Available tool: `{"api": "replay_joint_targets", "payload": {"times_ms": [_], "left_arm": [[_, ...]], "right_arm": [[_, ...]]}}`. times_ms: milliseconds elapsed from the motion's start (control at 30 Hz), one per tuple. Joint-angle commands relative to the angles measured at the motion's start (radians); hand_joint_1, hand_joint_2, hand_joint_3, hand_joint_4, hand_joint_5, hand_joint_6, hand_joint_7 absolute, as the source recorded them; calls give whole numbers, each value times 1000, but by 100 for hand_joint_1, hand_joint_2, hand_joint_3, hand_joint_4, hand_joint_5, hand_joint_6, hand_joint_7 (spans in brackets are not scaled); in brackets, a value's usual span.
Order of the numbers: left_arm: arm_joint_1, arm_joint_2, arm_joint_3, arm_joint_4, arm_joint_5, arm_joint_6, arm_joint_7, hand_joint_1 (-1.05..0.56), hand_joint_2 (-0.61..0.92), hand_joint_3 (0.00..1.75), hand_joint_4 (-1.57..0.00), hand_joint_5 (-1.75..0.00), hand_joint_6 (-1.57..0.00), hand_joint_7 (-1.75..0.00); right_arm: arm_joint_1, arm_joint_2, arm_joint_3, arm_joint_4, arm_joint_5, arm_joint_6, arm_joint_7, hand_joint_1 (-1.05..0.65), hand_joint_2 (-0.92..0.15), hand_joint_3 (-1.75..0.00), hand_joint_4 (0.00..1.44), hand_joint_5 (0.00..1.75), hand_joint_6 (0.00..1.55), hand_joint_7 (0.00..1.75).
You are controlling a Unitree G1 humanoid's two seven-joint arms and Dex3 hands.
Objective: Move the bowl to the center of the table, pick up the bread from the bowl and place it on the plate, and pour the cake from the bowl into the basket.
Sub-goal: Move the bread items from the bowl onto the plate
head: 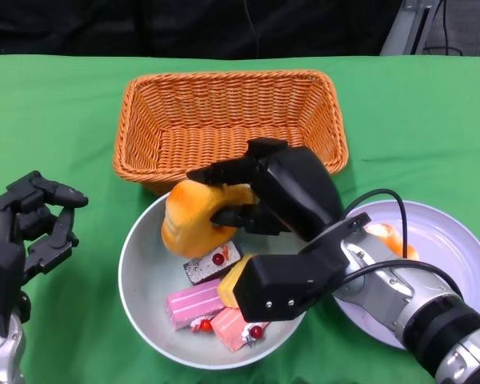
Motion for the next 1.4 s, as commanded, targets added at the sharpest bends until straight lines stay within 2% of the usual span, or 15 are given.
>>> {"api": "replay_joint_targets", "payload": {"times_ms": [33, 200, 467, 1100, 1400], "left_arm": [[16, 19, 3, 0, -9, -10, 0, -10, 74, 77, -77, -167, -79, -124], [17, 21, 0, 0, -3, -18, 3, -11, 73, 78, -77, -168, -78, -126], [16, 20, 1, 2, -6, -14, 0, -8, 74, 78, -76, -170, -77, -127], [15, 17, 5, 5, -14, -7, -7, -9, 74, 77, -75, -169, -78, -126], [15, 20, 2, 4, -9, -5, -8, -9, 74, 77, -75, -170, -77, -125]], "right_arm": [[-4, -14, 4, -4, -5, 7, 6, -18, -90, 0, 82, 87, 121, 1], [-3, -16, 9, -8, -4, 14, 7, -18, -90, 0, 81, 93, 120, 1], [-1, -16, 9, -10, -5, 10, 2, -18, -89, 0, 87, 65, 121, 1], [7, -22, 15, -22, -23, 11, -6, -20, -91, 0, 86, 62, 121, 1], [9, -20, 15, -22, -33, -1, -31, -20, -91, 0, 90, 47, 121, 1]]}}
